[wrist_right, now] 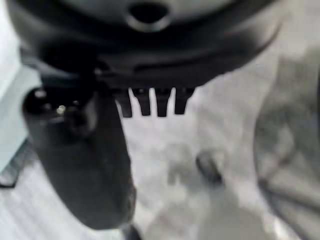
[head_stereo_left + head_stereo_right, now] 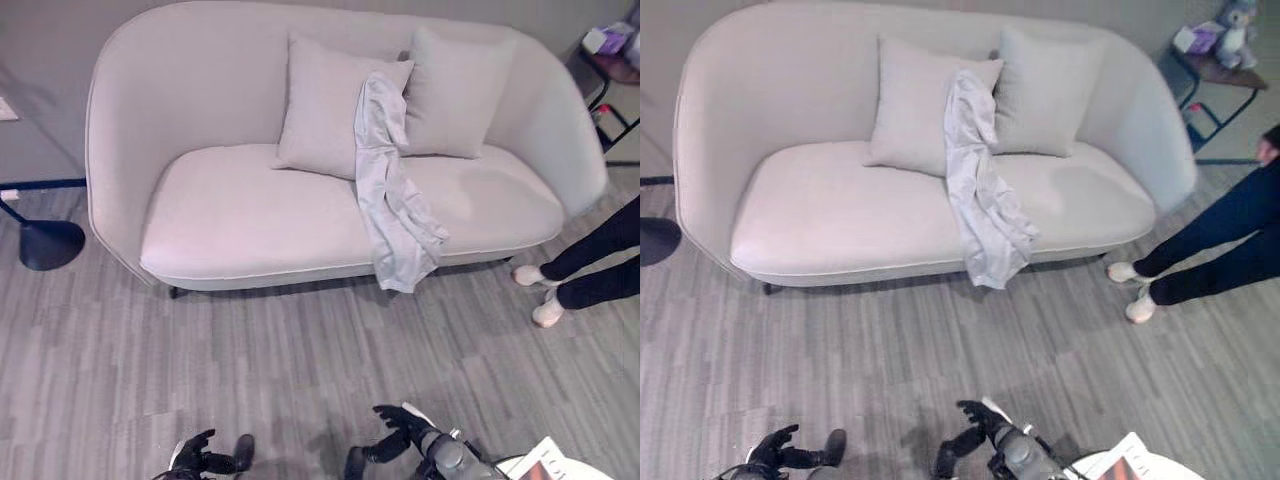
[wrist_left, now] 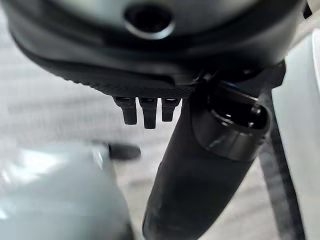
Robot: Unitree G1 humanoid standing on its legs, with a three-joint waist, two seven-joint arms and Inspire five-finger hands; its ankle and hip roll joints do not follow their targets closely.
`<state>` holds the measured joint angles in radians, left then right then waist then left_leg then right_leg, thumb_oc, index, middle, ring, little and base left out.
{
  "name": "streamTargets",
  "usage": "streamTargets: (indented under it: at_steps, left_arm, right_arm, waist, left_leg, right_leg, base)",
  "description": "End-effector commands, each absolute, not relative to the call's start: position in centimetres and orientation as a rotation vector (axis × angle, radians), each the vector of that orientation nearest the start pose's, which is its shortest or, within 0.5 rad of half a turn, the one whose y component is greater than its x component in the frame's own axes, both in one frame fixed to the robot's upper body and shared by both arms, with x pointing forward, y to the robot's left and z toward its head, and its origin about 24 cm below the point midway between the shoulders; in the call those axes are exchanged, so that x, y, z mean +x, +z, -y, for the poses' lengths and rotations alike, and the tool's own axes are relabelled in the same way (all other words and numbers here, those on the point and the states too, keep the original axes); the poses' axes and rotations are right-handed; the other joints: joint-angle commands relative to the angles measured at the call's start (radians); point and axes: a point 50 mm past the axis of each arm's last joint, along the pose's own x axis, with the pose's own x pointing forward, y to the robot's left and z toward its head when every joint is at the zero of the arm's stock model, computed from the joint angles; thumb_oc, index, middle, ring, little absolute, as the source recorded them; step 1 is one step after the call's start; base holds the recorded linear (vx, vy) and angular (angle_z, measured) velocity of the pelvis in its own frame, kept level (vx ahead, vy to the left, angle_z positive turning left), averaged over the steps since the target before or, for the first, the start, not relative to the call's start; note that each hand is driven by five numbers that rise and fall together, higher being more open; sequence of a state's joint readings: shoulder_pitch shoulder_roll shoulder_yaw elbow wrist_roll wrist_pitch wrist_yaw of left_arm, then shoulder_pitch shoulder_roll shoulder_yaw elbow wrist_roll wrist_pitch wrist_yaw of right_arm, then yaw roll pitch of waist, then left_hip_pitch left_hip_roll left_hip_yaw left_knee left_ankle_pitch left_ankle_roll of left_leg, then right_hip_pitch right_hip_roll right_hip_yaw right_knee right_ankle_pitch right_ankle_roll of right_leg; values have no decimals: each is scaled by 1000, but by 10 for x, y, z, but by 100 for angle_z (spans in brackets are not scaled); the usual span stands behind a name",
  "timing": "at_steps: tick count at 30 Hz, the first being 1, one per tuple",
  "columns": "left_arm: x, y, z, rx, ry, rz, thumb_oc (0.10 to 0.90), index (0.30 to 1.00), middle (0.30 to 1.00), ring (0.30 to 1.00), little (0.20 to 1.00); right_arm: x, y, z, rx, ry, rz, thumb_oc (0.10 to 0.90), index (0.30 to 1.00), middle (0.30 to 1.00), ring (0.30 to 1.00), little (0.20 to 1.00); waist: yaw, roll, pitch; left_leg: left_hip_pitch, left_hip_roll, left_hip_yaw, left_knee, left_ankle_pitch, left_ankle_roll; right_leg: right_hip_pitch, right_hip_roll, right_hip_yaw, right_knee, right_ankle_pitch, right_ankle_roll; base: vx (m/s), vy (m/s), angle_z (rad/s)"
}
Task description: Hang the clothes on the sofa on the clothes rack.
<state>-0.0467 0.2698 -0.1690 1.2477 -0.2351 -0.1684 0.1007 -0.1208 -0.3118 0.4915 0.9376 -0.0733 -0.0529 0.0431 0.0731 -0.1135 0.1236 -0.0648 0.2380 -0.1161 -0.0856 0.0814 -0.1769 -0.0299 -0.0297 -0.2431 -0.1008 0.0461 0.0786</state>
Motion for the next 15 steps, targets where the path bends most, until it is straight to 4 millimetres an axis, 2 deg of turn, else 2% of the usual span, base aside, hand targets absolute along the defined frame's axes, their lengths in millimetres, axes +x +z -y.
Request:
streamTargets:
  at_steps: [1,2,8,15]
  left_arm:
    - [139,-145,-236,257,179,-965,800,900,900,900,900]
    - [74,-170,-212,484,-146,-1250,800,900,900,900,900]
    - [74,-170,-215,504,-142,-1247,800,900,900,900,900]
    - [75,-169,-218,503,-125,-1247,800,900,900,900,900]
  right_arm:
    - [178,-125,202,-588,360,-827,800,900,900,900,900]
    - [87,-167,217,-540,288,-1257,800,900,900,900,900]
    - [102,-161,227,-584,244,-1212,800,900,900,900,900]
    - [100,-162,225,-570,232,-1214,800,900,900,900,900]
  waist:
    - [22,38,-11]
    - [-62,37,-71]
    - [-60,39,-66]
    - [-61,43,-62]
  left_leg:
    - [-5,-11,-36,2,5,24]
    - [123,-399,-96,-2,-169,258]
    - [128,-407,-99,-2,-169,263]
    - [138,-408,-92,-2,-170,269]
  right_leg:
    - [-35,-83,0,14,-21,76]
    - [-175,-80,-61,133,71,-1]
    - [-170,-88,-62,138,72,2]
    - [-165,-92,-62,167,55,3]
  base:
    - [114,-179,16]
    - [36,-34,8]
    - [-1,25,13]
    - [3,33,-6]
